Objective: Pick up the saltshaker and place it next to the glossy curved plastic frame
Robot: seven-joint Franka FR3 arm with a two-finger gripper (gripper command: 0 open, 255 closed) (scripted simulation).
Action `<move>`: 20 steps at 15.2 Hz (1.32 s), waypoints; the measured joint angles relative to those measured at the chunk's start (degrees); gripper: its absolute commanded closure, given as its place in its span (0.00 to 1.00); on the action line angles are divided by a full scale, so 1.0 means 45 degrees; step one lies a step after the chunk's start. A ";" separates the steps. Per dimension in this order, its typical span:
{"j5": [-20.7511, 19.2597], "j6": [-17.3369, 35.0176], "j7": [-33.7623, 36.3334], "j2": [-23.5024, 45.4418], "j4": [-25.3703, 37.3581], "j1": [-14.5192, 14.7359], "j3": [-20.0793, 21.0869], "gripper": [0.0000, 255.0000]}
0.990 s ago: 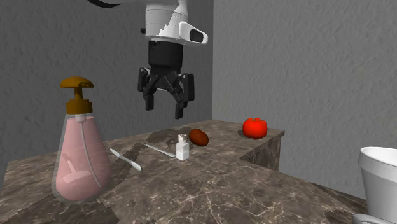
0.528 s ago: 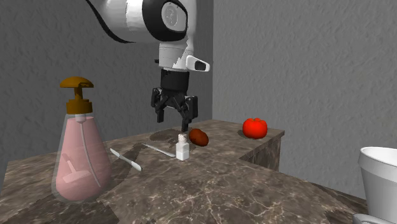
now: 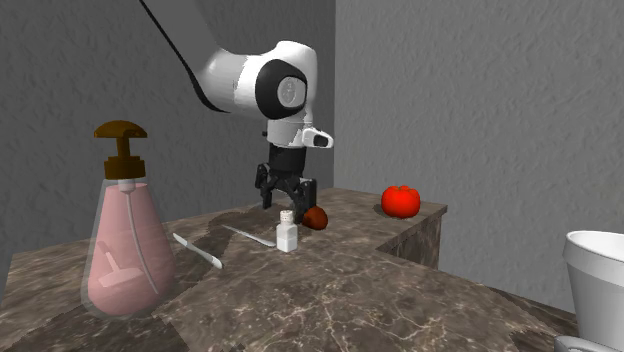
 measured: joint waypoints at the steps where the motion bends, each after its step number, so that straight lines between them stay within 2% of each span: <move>1: 0.0011 0.0153 0.0028 0.0243 0.0113 0.0028 0.0018 0.00; 7: 0.0059 0.1049 0.0064 0.1143 0.0161 0.0165 0.0105 0.00; 14: 0.0072 0.1237 0.0072 0.1280 0.0124 0.0198 0.0126 0.00; 15: 0.0072 0.1237 0.0072 0.1280 0.0124 0.0198 0.0126 1.00; 20: 0.0070 0.1236 0.0077 0.1269 0.0133 0.0198 0.0124 1.00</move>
